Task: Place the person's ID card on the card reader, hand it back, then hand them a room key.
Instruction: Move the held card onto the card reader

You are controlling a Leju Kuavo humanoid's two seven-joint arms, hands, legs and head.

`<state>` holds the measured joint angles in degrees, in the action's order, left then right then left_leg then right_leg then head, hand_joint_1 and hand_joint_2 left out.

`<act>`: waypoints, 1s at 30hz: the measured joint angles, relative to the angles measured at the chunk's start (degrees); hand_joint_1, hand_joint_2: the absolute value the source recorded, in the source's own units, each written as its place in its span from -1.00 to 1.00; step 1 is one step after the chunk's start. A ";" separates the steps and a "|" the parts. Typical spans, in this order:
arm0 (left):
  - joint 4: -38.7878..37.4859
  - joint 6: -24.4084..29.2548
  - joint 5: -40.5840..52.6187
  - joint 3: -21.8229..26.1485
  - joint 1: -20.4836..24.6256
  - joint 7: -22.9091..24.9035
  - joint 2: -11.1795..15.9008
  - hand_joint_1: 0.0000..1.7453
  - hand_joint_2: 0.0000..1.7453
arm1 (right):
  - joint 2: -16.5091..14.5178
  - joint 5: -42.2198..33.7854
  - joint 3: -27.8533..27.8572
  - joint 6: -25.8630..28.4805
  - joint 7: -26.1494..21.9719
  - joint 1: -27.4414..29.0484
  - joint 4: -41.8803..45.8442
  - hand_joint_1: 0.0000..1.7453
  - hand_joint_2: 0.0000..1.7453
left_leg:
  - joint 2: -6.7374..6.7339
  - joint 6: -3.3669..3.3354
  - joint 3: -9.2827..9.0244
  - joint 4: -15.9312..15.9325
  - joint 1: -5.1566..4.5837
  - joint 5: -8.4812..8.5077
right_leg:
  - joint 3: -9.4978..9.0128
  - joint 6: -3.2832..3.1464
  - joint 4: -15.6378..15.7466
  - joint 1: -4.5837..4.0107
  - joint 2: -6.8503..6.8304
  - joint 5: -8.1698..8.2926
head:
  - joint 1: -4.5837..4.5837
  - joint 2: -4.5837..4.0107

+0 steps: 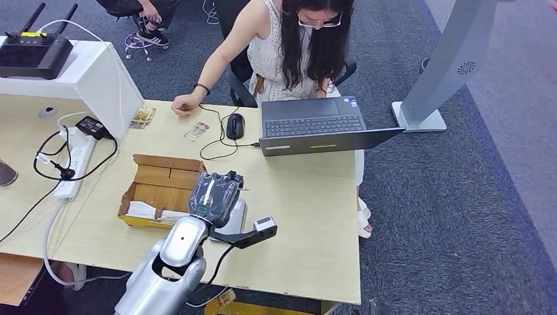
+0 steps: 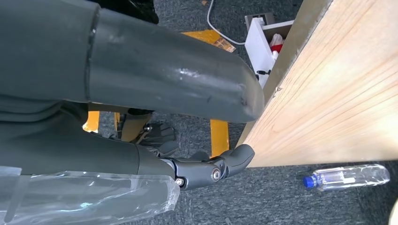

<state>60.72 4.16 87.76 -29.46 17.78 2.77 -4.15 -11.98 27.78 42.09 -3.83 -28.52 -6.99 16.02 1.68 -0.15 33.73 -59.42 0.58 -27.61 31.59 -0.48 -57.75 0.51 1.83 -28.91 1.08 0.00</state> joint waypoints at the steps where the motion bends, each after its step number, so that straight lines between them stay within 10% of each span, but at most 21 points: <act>1: -0.68 -0.25 0.02 -0.01 -0.01 0.36 -0.08 1.00 1.00 | -0.02 -0.01 0.00 -0.01 0.08 0.00 0.00 -1.00 -1.00 | 0.00 0.00 0.00 0.00 0.00 0.00 | 0.00 0.00 0.00 0.00 0.00 0.00 | 0.01 0.00; 30: -13.67 -6.16 0.13 0.65 1.49 7.19 -2.36 1.00 1.00 | -0.13 -0.17 0.01 0.22 2.23 0.08 0.00 -1.00 -1.00 | 0.02 0.00 -0.02 0.01 0.00 0.00 | -0.05 0.00 0.00 0.00 -0.03 0.00 | -0.01 0.00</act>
<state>47.04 -1.99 87.88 -28.81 19.27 9.96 -6.50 -12.11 27.61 42.10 -3.61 -26.29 -6.91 16.02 1.69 -0.15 33.70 -59.41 0.58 -27.61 31.54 -0.48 -57.75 0.51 1.79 -28.91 1.07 0.00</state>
